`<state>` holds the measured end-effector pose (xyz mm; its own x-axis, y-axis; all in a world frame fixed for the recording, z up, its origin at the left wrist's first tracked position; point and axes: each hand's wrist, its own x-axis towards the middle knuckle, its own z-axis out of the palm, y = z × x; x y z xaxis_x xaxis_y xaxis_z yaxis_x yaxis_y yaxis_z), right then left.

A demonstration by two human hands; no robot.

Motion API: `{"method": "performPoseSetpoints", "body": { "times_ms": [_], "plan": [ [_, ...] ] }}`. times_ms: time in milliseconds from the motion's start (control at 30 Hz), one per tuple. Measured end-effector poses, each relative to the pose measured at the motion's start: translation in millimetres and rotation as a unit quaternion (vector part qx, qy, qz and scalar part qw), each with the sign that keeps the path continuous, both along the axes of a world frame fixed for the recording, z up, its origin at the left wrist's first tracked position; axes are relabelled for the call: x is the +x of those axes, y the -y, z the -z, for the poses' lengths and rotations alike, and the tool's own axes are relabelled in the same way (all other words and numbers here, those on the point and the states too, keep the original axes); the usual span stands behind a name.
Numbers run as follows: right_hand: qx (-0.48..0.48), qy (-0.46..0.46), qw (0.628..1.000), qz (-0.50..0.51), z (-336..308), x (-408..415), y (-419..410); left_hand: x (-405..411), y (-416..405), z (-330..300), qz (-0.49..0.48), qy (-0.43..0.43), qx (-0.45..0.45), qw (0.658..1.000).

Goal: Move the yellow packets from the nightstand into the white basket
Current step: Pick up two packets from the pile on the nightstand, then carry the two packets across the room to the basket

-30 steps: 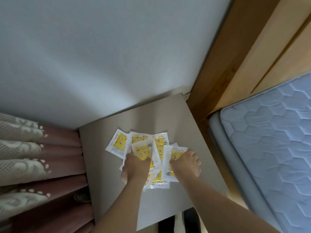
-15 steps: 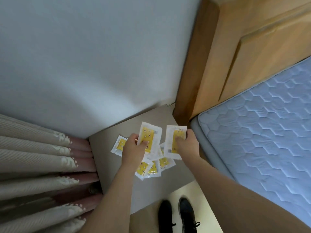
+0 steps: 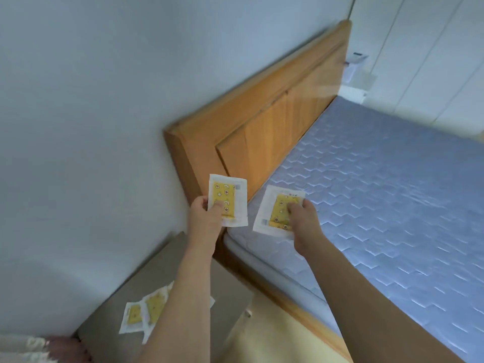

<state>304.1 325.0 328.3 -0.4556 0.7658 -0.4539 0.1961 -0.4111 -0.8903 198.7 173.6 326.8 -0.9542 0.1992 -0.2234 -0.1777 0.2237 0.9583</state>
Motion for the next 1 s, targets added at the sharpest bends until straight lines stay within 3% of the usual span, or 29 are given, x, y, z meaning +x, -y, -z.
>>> {"method": "performPoseSetpoints", "body": {
  "times_ms": [267,400,533,733,1000],
  "plan": [
    [0.016,-0.027,0.993,0.114,-50.7,181.4,-119.2,137.1,-156.1,-70.9,0.196,-0.043,0.024,0.979],
    [0.047,-0.060,0.977,0.197,-71.4,325.6,-170.9,254.6,-235.0,-91.7,0.262,-0.062,0.036,0.962],
    [0.074,-0.085,0.955,0.275,-86.1,487.4,-213.5,389.8,-310.4,-98.6,0.344,-0.019,0.072,0.936],
    [0.091,-0.110,0.879,0.454,-107.0,714.7,-248.8,599.0,-397.6,-110.3,0.477,0.051,0.097,0.872],
    [0.109,-0.129,0.778,0.605,-109.3,940.8,-253.7,845.5,-487.8,-121.4,0.620,0.043,0.106,0.776]
  ]
}}
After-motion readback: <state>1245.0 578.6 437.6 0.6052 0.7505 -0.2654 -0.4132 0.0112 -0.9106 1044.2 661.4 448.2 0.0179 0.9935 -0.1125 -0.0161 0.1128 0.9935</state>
